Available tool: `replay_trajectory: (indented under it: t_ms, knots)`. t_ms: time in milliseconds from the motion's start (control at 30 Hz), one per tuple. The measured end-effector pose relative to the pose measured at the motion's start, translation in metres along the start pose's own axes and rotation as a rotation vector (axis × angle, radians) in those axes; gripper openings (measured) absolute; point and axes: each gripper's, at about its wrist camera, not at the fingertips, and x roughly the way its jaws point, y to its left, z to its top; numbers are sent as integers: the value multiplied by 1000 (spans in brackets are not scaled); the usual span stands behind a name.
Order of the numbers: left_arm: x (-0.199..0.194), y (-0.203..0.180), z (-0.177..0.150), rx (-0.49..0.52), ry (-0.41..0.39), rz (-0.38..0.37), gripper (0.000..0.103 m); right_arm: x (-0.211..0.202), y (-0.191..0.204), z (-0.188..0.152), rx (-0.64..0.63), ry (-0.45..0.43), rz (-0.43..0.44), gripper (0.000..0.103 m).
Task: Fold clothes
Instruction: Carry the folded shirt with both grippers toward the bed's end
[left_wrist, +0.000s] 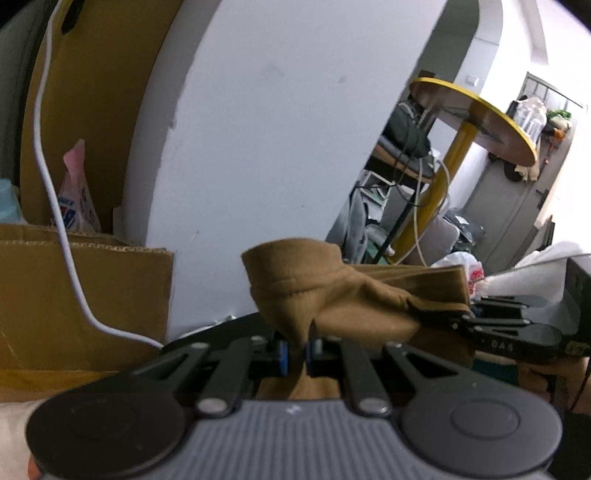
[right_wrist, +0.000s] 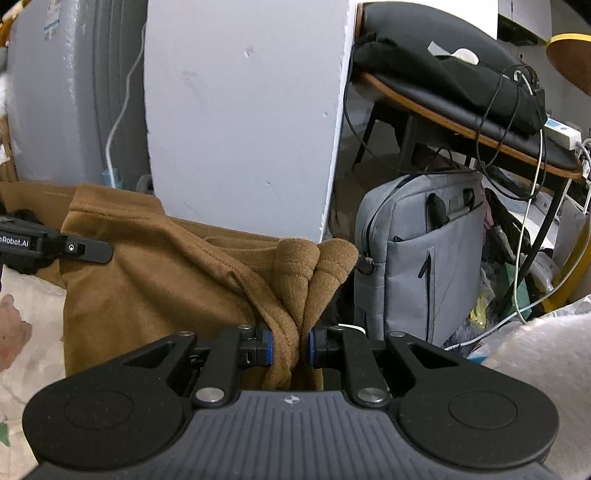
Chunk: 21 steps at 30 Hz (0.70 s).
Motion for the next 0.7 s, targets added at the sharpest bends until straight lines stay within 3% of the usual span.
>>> replay_trajectory:
  t_ms: [700]
  knots:
    - [74, 43, -1, 14, 85, -1, 9, 99, -11, -4, -1, 113, -51, 18]
